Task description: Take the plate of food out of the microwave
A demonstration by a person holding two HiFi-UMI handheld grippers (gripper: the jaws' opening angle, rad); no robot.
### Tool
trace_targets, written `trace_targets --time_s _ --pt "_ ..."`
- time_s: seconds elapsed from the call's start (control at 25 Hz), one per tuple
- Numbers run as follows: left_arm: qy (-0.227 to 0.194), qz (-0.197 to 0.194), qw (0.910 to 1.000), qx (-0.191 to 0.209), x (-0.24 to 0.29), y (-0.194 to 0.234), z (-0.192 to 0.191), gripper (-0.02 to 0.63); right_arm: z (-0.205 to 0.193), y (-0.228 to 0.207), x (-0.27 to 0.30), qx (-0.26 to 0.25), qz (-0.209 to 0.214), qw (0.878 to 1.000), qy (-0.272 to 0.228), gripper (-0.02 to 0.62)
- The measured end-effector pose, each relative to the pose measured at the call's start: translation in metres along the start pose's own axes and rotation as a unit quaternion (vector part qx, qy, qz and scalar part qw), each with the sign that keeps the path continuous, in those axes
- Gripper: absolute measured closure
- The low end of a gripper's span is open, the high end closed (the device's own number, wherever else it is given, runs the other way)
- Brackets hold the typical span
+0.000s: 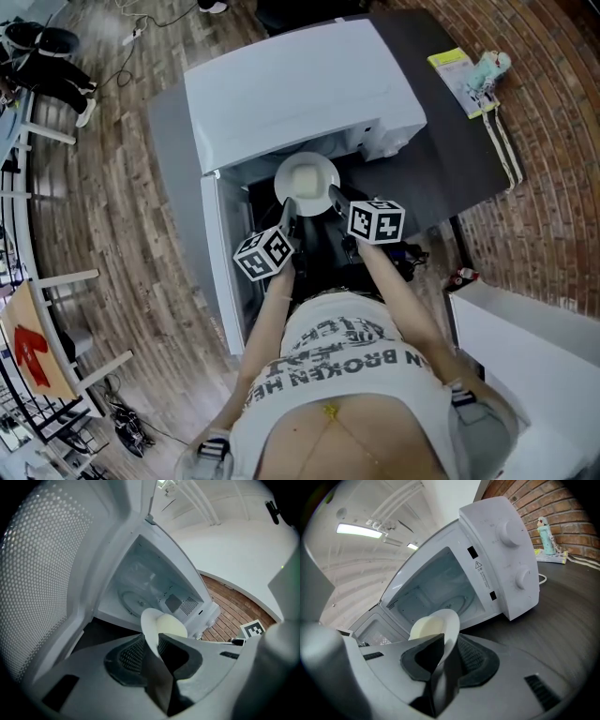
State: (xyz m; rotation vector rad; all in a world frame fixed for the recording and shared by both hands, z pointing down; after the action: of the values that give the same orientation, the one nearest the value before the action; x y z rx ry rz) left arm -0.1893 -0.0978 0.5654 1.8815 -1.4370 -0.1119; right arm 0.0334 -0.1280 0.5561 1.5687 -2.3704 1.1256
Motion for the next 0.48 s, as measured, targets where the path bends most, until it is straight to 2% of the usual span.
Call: trace_targets --time_s 0.48 --pt "0.004 -0.002 1.0000 0.001 -0.0068 -0.0004 -0.0037 0.514 -0.0046 0.0027 -0.0079 0.001 -0.003 1.000 -0.001 0.509"
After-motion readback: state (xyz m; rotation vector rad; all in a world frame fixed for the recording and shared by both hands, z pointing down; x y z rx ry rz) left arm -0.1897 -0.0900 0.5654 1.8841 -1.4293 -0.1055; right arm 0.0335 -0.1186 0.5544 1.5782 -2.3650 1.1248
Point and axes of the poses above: the fingertips, and each gripper's own axes: x forward along the fingers, y to its left, z out of its top, the point moved 10 cm from there along -x, backward along the fingers, and after that the axes turned 9 degrees about -y, right-handed, at the moved point
